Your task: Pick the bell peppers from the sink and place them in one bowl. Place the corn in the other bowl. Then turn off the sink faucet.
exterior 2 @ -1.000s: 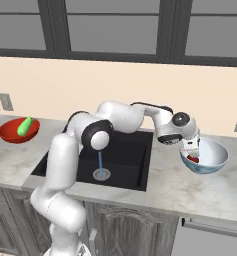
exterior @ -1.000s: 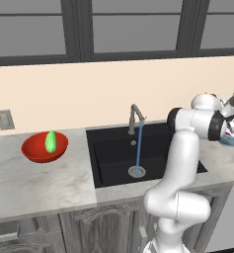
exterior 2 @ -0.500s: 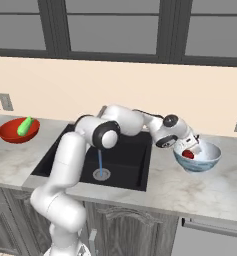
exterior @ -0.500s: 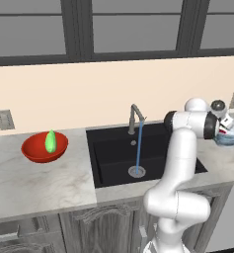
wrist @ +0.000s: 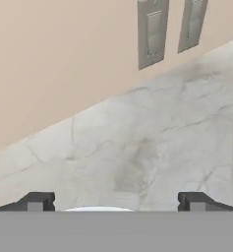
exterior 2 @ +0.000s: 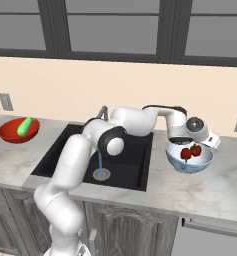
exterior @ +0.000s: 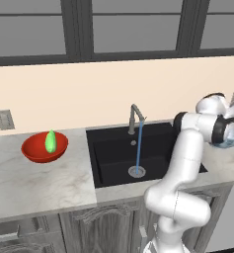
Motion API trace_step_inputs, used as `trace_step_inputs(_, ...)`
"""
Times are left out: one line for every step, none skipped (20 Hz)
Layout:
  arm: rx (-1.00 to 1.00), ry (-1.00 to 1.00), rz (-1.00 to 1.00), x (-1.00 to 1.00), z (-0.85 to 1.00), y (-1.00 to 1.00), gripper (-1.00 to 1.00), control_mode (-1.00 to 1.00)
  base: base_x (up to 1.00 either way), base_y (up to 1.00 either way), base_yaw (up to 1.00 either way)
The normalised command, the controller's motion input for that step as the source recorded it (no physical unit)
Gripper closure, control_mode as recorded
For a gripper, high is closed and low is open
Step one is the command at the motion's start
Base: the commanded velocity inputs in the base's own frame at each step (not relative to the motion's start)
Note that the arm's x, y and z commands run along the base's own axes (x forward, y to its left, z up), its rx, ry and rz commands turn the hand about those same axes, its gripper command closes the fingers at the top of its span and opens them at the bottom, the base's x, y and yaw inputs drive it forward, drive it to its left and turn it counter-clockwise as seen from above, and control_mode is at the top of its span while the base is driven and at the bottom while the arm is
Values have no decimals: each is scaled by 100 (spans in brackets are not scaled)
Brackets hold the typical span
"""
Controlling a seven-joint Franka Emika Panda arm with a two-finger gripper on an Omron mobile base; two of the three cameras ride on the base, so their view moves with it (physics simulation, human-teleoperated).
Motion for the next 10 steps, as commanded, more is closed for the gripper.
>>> trace_step_inputs(-8, 0, 47, -90, 0, -36, -100, -100, 0, 0, 0)
trace_step_inputs(-8, 2, 45, -71, 6, 0, -100, -100, 0, 0, 0)
trace_step_inputs(-9, 2, 43, -57, 27, 0, -100, -100, 0, 0, 0)
trace_step_inputs(-11, 5, 40, -49, 48, 16, -100, -100, 0, 0, 0)
trace_step_inputs(-13, 9, 37, -50, 48, 24, -100, -100, 0, 0, 0)
trace_step_inputs(-15, 12, 34, -56, 39, 39, -100, -100, 0, 0, 0)
trace_step_inputs(-14, 10, 30, -48, 28, 56, -100, -100, 0, 0, 0)
trace_step_inputs(-12, 2, 26, -39, 33, 66, -100, -100, 0, 0, 0)
trace_step_inputs(-10, 1, 22, -29, 50, 69, -100, -100, 0, 0, 0)
trace_step_inputs(-9, 3, 20, -18, 67, 64, -100, -100, 0, 0, 0)
